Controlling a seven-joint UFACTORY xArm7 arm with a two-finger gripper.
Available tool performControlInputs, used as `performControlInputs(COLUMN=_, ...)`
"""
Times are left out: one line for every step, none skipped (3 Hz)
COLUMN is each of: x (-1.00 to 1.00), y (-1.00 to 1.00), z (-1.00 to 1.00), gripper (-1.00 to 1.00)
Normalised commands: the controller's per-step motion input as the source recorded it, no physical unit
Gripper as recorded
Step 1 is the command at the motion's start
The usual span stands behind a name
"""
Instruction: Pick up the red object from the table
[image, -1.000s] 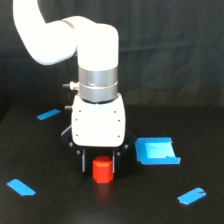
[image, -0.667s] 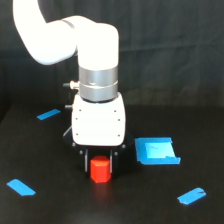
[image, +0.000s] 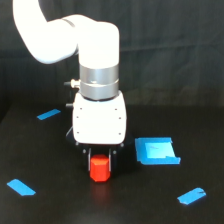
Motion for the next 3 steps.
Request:
performControlInputs(x=-0.11, y=0.15, z=0.92, gripper=-1.0)
performControlInputs(x=-0.09, y=0.11, z=1.0, gripper=-0.97)
performControlInputs(x=0.02, y=0.31, z=0.95, gripper=-1.0)
